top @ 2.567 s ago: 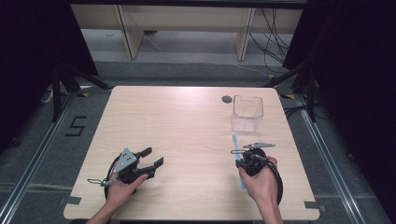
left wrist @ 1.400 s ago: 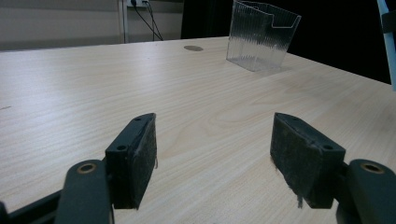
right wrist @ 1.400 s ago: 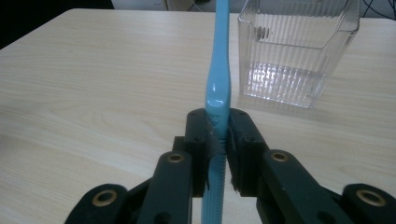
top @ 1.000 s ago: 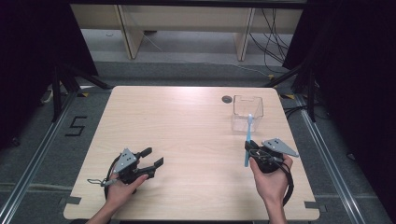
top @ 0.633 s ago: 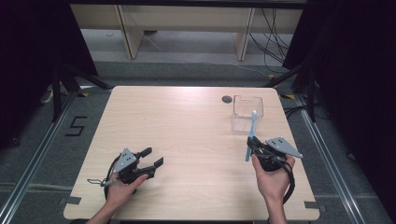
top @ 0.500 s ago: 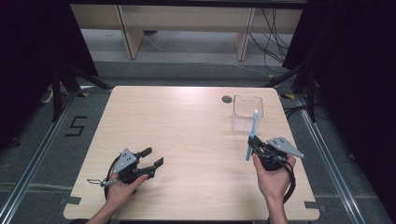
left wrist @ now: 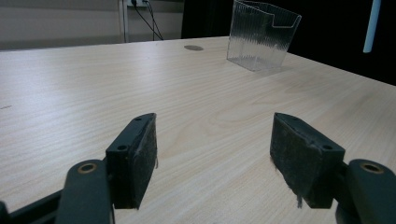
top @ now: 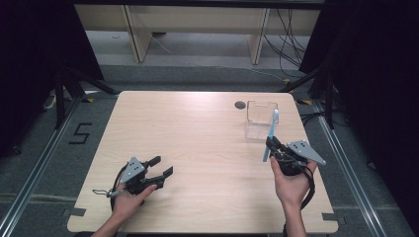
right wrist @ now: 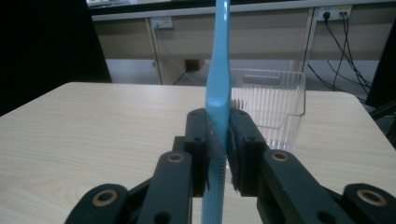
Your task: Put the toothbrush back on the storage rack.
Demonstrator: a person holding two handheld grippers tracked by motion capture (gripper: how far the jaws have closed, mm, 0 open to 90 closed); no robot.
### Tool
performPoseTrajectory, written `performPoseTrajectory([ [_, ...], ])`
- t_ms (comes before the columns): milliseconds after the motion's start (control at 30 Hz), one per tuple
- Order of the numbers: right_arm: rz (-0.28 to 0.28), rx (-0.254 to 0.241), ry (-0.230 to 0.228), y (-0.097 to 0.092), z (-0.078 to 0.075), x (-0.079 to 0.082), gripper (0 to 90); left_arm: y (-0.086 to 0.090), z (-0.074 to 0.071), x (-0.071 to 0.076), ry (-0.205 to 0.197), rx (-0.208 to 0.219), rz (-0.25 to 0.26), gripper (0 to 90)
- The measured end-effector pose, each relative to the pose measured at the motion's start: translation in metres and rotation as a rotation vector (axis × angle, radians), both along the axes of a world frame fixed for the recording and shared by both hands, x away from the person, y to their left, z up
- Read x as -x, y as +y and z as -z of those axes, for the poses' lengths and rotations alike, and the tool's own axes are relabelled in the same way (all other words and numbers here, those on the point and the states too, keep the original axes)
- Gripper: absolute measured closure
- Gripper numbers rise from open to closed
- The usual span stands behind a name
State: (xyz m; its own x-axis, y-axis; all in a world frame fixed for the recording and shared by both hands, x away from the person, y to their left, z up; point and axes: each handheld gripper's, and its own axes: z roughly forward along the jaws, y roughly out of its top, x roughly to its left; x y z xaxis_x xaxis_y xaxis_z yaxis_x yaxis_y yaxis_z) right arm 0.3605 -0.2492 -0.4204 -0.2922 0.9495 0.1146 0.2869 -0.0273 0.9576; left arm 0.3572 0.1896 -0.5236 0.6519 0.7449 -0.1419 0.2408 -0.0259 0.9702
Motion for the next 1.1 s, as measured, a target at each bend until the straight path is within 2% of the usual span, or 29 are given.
performPoseTrajectory([
  [67,0.010,0.002,-0.016,0.000,0.000,-0.001,79.4,0.000,0.000,0.000,-0.001,0.001,0.000,31.4],
  [133,0.011,0.000,-0.009,0.000,-0.001,-0.002,79.4,0.000,0.000,0.000,-0.001,0.001,0.000,31.4],
  [167,0.014,-0.019,-0.012,0.001,-0.001,-0.003,79.4,0.000,0.000,0.000,0.000,0.001,0.000,31.4],
  [200,0.016,0.013,-0.006,-0.001,-0.003,-0.005,79.4,0.000,0.000,0.000,0.000,0.001,0.000,31.4],
  [233,0.019,0.020,-0.015,-0.002,-0.002,-0.007,79.4,0.000,0.000,0.000,-0.001,0.001,0.001,31.4],
  [333,0.028,0.012,0.000,-0.002,-0.004,-0.009,79.4,0.000,0.000,0.000,-0.001,0.001,0.001,31.4],
  [367,0.023,0.027,-0.016,-0.003,-0.004,-0.011,79.4,0.000,0.000,0.000,0.000,0.001,0.001,31.4],
  [467,0.028,0.023,-0.020,-0.004,-0.005,-0.013,79.4,0.000,0.000,0.000,0.003,0.006,-0.001,31.4],
  [500,0.029,0.001,-0.023,-0.004,-0.005,-0.015,79.4,0.000,0.000,0.000,0.003,0.005,-0.001,31.4],
  [533,0.031,0.019,-0.014,-0.005,-0.006,-0.015,79.4,0.000,0.000,0.000,0.003,0.006,-0.001,31.4],
  [900,0.048,-0.005,-0.053,-0.009,-0.010,-0.025,79.4,0.000,0.000,0.000,0.005,0.003,0.000,31.5],
  [1033,0.050,0.000,-0.050,-0.010,-0.011,-0.027,79.4,0.000,0.000,0.000,0.006,0.004,-0.001,31.5],
  [1067,0.063,-0.020,-0.035,-0.008,-0.011,-0.028,79.4,0.000,0.000,0.000,0.005,0.004,-0.001,31.5],
  [1100,0.054,0.004,-0.054,-0.010,-0.011,-0.030,79.4,0.000,0.000,0.000,0.008,-0.006,-0.003,31.6],
])
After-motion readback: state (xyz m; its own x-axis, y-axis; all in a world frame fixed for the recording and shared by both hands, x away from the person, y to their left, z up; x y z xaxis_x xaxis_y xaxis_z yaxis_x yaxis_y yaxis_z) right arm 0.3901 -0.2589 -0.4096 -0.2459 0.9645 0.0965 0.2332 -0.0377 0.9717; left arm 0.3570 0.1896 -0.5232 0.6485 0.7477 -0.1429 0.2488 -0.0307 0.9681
